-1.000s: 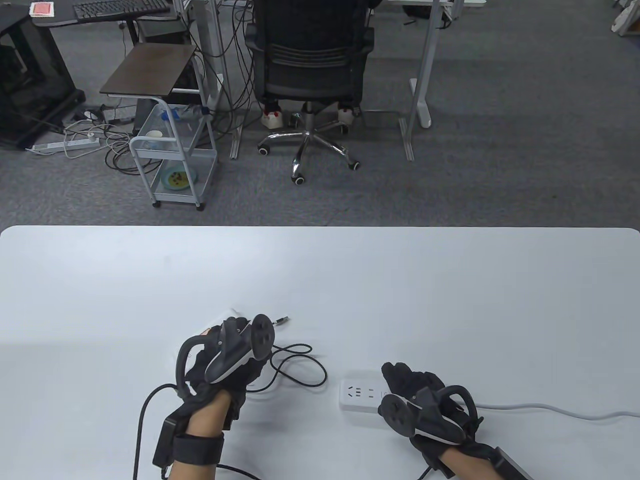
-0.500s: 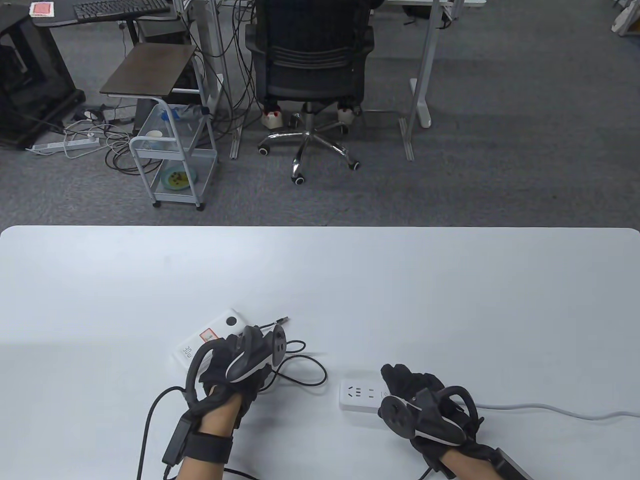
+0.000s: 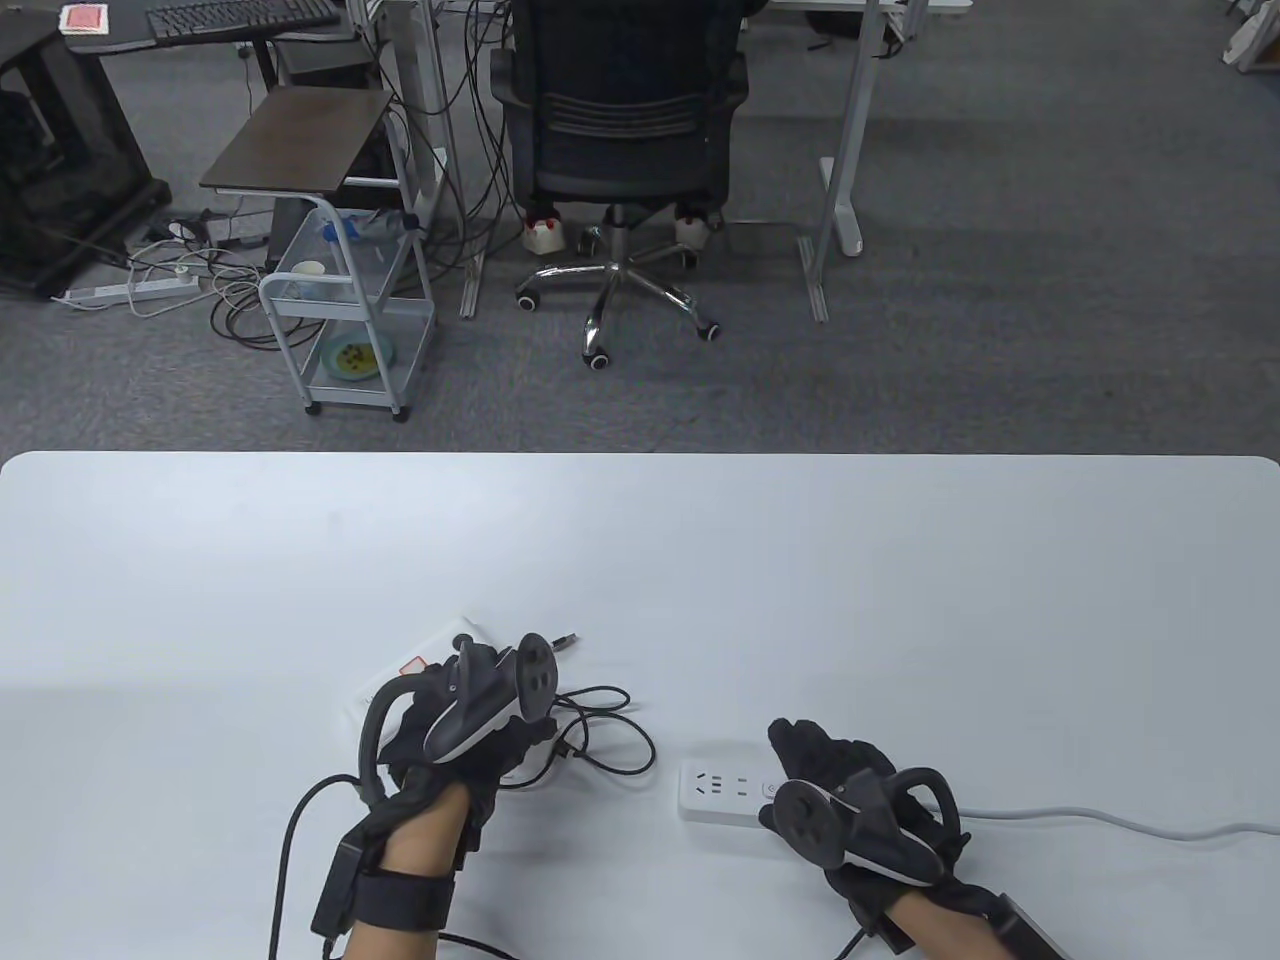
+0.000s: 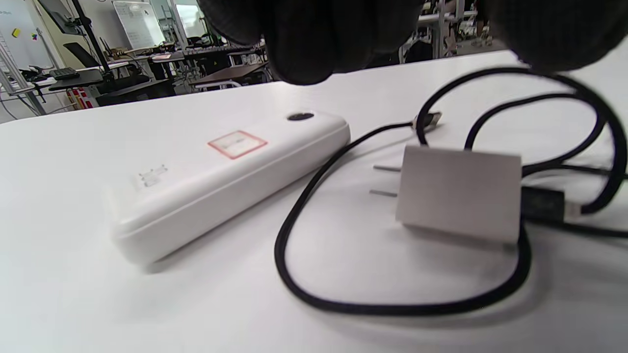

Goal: Unplug the charger and disconnect the battery pack

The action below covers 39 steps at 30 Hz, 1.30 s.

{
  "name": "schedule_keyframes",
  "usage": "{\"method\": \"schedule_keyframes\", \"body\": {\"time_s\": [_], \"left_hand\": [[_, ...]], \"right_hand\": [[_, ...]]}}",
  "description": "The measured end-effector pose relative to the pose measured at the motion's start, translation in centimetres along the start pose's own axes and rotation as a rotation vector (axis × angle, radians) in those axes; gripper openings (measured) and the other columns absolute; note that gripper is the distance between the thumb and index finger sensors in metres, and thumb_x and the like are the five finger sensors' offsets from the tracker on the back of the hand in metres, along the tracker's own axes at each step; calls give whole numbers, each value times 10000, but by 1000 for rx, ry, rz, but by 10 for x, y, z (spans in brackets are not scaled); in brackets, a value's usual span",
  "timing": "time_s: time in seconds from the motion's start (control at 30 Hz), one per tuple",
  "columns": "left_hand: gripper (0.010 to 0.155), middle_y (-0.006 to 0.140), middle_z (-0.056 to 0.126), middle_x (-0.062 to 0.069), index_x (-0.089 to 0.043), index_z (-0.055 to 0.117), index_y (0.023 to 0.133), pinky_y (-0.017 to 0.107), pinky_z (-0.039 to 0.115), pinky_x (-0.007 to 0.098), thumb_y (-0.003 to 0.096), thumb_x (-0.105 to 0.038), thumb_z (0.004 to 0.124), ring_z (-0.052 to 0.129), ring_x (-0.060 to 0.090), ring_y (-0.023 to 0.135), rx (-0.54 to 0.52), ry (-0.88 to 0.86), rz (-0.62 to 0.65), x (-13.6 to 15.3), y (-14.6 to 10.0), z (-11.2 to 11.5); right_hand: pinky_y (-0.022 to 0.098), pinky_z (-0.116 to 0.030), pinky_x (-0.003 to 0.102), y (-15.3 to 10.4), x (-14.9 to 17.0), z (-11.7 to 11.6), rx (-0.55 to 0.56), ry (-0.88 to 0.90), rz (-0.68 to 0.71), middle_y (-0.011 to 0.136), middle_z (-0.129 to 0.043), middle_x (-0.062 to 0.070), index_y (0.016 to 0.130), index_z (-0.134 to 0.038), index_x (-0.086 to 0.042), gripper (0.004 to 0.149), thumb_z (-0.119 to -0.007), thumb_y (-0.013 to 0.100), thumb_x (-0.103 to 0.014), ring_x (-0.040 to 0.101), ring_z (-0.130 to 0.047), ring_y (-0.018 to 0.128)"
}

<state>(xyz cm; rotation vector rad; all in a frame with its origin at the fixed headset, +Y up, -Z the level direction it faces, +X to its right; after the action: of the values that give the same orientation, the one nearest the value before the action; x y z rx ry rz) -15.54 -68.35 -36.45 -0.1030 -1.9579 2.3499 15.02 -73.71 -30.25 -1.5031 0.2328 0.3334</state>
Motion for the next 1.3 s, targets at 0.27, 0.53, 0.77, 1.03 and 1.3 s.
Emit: {"method": "schedule_keyframes", "body": {"time_s": [0.27, 0.53, 0.77, 1.03, 1.3], "left_hand": [[718, 1031, 823, -83, -363, 753, 993, 825, 697, 431, 387, -748, 738, 928, 187, 927, -159, -98, 102, 2, -24, -9], [807, 1133, 724, -55, -332, 654, 1091, 863, 666, 416, 401, -741, 742, 861, 194, 1027, -213, -109, 171, -10, -34, -3], [829, 1145, 707, -75, -374, 632, 1085, 836, 658, 455, 376, -804, 655, 840, 221, 1050, -257, -64, 171, -15, -51, 11], [897, 1183, 653, -71, -351, 583, 1122, 867, 637, 437, 361, -823, 649, 790, 208, 1102, -411, 151, 200, -47, -67, 36], [906, 1188, 648, -58, -356, 581, 1121, 856, 630, 466, 354, -835, 630, 787, 231, 1101, -385, 81, 216, -46, -67, 35]], "right_hand": [[673, -655, 536, -2, 12, 16, 121, 69, -42, 1105, -651, 167, 1093, -518, -152, 791, -671, 438, -570, 349, -809, 879], [673, -649, 545, -1, 26, 11, 114, 106, -81, 1101, -661, 170, 1087, -537, -149, 780, -676, 442, -563, 363, -809, 879], [674, -644, 554, -4, 27, 9, 123, 28, -89, 1097, -668, 171, 1083, -546, -131, 783, -676, 440, -559, 368, -807, 879], [675, -644, 556, -12, 28, 22, 178, 12, -100, 1097, -670, 168, 1082, -551, -133, 778, -675, 443, -558, 367, -806, 880], [675, -646, 556, -10, 22, 15, 155, -35, -79, 1096, -675, 164, 1079, -557, -135, 771, -673, 445, -559, 366, -812, 876]]}}
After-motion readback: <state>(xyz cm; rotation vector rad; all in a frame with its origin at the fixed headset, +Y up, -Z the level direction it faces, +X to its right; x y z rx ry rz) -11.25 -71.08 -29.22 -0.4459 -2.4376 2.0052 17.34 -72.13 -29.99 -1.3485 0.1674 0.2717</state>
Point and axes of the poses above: the tracker on the back of each hand, its own x axis roughly to the little-finger side, its own y axis roughly from the wrist to the fingertips, z = x × y, the point moved 2 cm from there along y, roughly from the wrist to the fingertips
